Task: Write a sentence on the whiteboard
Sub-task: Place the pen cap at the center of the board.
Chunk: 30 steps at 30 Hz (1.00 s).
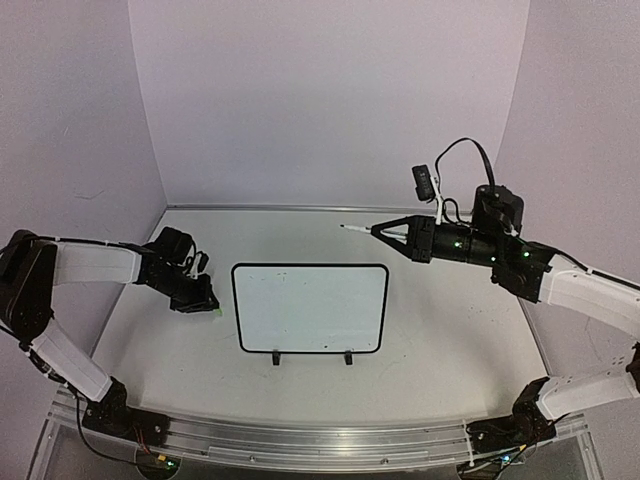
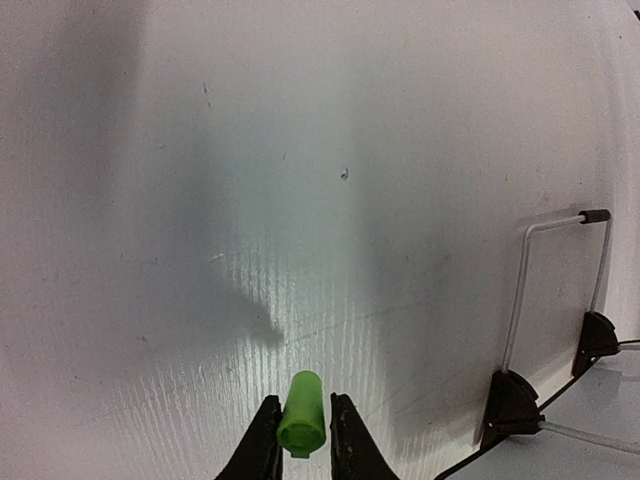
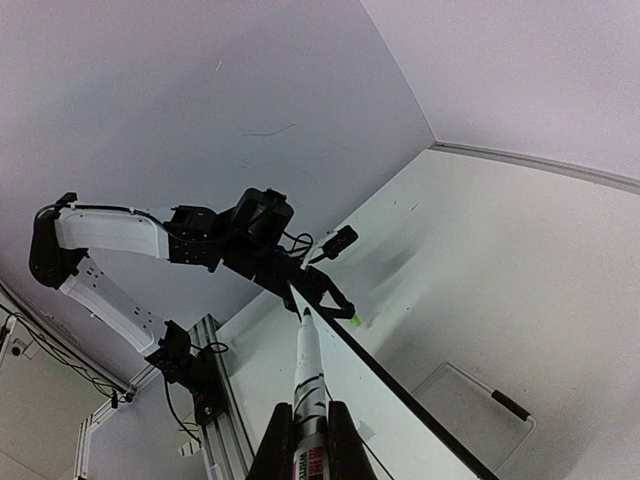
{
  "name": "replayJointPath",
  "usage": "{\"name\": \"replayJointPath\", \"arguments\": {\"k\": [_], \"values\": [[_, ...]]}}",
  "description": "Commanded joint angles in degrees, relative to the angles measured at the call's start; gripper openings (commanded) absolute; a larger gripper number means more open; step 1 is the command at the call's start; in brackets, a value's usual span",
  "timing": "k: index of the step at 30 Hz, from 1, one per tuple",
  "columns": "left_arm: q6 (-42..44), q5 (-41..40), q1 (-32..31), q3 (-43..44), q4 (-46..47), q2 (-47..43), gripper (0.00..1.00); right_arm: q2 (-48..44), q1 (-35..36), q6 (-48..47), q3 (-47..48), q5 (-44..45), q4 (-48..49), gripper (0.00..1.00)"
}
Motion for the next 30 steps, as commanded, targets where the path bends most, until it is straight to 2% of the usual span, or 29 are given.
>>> {"name": "replayJointPath", "arguments": {"k": [1,8,22,26,30], "values": [[1.03,0.88,-0.12,1.03,2.57,1.85,0.20,0.71,0.64,-1.51,2.40,1.38,0.24,0.00],[1.04,-0.40,-0.12,1.47,2.49,3.33,0.36,1.72,0.80,-1.91,3.10,1.68,-0.13,0.00],[1.30,-3.63,-0.12,1.63,0.68,1.11,0.82,1.71,1.43,-2.39,3.11,2.43,-0.75,0.00],[0.80,-7.03,-0.13,1.84,-1.27,-1.18,0.91,1.29,1.62,-2.64,3.10,2.73,-1.09,0.00],[1.61,-11.13,-0.04,3.82,-5.15,-5.14,0.93,0.47,1.79,-2.90,3.24,3.25,-1.88,0.00]]}}
